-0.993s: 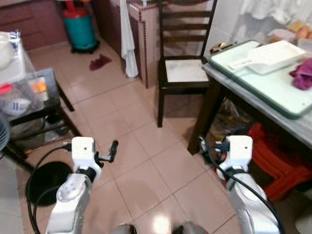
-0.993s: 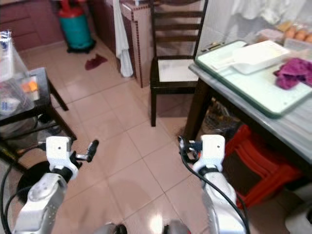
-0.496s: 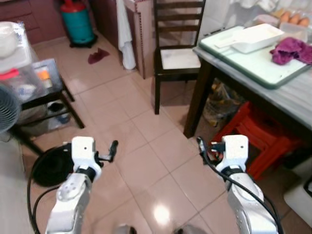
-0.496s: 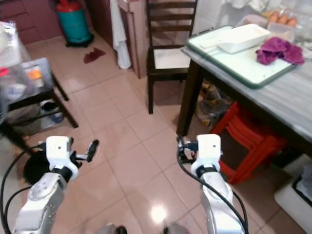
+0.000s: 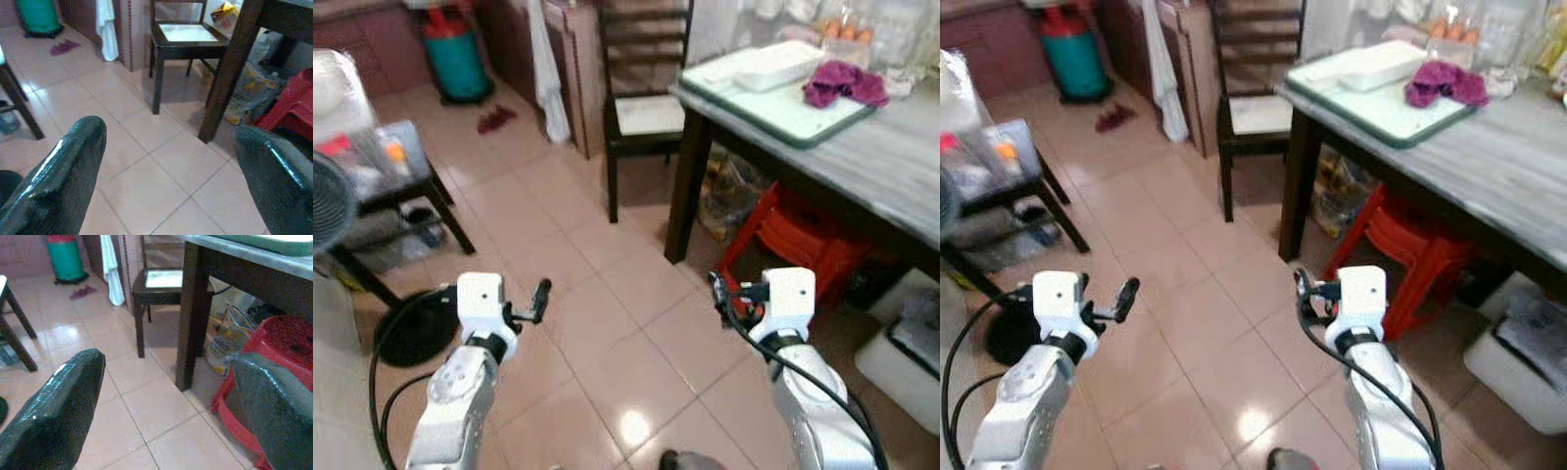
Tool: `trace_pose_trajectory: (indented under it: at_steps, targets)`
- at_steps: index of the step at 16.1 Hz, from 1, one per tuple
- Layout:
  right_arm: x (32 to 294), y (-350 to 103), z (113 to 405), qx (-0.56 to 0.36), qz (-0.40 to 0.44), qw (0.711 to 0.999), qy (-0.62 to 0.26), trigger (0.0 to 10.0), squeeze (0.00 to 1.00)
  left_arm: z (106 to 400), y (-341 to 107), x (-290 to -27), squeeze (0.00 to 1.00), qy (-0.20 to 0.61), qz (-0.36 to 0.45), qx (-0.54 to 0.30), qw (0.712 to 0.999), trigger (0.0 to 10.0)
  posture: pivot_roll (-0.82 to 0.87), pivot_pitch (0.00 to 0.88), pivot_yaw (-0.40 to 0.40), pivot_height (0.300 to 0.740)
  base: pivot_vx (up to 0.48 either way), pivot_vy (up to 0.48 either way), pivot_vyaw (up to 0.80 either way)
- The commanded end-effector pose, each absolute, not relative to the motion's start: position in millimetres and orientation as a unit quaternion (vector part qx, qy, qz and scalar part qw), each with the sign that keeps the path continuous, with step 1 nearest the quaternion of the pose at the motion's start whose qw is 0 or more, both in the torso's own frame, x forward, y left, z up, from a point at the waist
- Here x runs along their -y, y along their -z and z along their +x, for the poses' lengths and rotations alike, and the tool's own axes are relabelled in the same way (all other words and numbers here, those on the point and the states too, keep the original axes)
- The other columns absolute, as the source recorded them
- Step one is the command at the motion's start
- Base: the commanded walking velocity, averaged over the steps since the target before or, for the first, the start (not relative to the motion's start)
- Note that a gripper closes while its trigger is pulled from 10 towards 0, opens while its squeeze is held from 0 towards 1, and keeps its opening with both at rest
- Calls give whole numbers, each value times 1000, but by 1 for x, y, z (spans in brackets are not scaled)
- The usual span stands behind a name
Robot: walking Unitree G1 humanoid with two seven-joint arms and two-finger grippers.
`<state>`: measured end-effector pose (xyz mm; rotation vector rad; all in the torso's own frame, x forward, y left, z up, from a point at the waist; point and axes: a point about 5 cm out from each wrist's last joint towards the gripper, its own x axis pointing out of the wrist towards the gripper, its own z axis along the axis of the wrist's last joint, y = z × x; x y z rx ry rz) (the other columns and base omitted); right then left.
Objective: Setting the table
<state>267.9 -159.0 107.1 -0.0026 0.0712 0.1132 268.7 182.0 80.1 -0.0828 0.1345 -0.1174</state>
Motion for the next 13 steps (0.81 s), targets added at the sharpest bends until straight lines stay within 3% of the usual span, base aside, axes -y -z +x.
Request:
trace_pose_trajectory:
  at_steps: [1,10,13]
  targets:
    - [161,-107,268,-36,-2,998,-55,10000,0,272,-83,-179,0,74,-48,-62,994,10000,-128,131,47,740,0,0,-800]
    - [161,-111,275,-24,-10,998,-60,10000,0,275,-85,-170,0,92,-88,-49,991,10000,-136,120,43,740,0,0,-776]
    - [160,-112,277,-19,-12,998,-61,10000,0,277,-86,-170,0,97,-88,-47,990,10000,-139,118,47,740,0,0,0]
